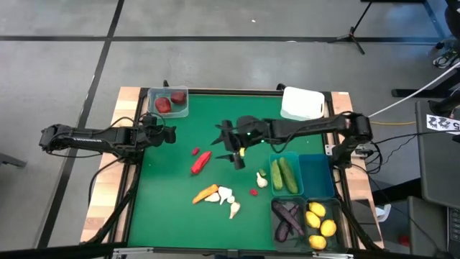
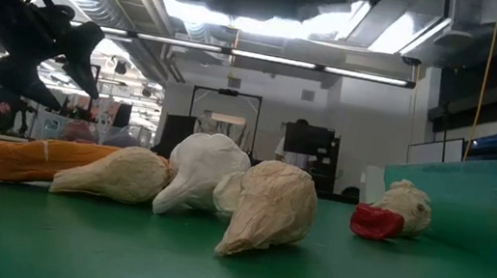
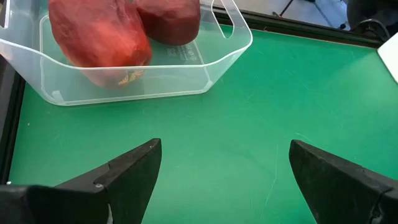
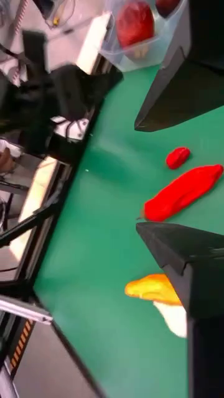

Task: Sort produce into baskets
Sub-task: Put the red pepper into the blue bin

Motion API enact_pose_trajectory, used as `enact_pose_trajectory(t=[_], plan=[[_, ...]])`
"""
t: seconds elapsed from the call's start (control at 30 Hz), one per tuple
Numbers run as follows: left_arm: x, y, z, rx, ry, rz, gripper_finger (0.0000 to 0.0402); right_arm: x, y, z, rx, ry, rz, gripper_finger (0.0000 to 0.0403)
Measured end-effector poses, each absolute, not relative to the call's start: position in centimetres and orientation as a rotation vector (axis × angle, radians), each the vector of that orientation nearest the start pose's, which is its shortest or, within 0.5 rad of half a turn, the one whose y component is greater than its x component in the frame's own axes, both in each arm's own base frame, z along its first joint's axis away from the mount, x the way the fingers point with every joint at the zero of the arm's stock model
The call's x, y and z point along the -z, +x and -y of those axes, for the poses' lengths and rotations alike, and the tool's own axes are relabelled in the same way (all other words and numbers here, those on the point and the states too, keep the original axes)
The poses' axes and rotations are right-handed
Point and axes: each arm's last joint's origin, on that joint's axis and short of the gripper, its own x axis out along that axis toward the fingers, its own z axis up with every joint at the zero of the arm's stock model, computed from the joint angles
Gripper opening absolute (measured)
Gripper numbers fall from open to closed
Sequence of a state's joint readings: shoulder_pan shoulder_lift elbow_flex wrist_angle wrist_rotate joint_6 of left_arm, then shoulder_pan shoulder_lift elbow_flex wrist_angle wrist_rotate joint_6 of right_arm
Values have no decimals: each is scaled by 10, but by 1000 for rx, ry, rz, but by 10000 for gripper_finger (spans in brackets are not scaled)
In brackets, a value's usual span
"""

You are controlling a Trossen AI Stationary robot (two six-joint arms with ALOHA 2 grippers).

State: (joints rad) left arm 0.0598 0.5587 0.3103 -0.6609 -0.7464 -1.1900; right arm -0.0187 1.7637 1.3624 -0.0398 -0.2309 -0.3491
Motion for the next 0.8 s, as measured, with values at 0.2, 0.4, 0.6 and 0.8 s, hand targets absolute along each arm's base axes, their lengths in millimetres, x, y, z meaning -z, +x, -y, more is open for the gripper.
enact_pose_trajectory(t=[0.2,0.4,0.6,0.8], plan=[[-171,102,-26,-1136,-732,-321,345,-242,440,9,-305,-303,-456,248],[-171,102,-26,-1135,-729,-322,345,-220,478,11,-366,-329,-554,248],[-171,101,-26,-1137,-726,-326,345,-201,503,12,-399,-373,-597,248],[-168,100,-26,-1142,-716,-341,345,-171,511,12,-426,-391,-643,248]])
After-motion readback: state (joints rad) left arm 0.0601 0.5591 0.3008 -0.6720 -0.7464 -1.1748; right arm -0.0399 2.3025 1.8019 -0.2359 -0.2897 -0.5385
